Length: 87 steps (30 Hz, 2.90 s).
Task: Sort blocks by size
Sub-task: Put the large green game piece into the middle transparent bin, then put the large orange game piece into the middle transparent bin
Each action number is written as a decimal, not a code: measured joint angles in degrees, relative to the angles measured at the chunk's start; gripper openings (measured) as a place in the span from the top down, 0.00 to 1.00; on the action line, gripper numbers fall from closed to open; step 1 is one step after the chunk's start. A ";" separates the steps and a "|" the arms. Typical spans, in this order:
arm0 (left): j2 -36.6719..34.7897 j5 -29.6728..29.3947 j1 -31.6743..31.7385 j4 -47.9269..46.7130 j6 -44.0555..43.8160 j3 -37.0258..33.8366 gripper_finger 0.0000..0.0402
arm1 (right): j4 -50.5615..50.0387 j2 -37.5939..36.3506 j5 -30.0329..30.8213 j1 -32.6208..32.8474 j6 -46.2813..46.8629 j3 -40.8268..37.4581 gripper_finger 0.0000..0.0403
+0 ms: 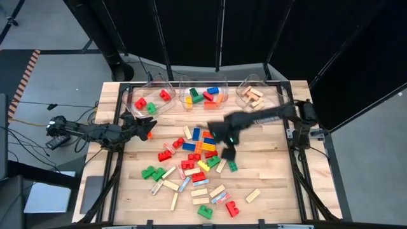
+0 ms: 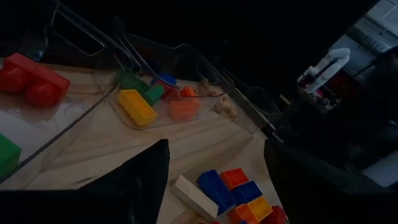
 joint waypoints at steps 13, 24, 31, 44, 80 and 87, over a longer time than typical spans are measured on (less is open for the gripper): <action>0.01 0.00 0.02 -0.23 0.26 0.01 0.33 | 18.59 -8.93 20.31 17.91 50.57 -15.89 0.40; 0.00 0.02 0.02 0.08 -0.19 0.00 0.33 | 22.78 -1.77 23.90 21.11 55.76 -16.34 0.42; 0.00 0.02 0.02 0.06 -0.24 0.00 0.33 | 21.29 0.24 23.51 20.52 55.69 -16.12 0.62; 0.00 0.00 0.02 -0.05 0.02 0.00 0.33 | 21.13 -9.17 27.43 1.71 29.71 -10.87 0.62; 0.02 -0.04 0.02 0.00 -0.25 0.00 0.33 | 40.43 -9.81 8.72 -14.96 -0.88 -4.34 0.43; 0.02 -0.04 0.02 0.00 -0.26 0.00 0.33 | 39.36 -9.10 23.62 -6.63 -11.97 -4.31 0.45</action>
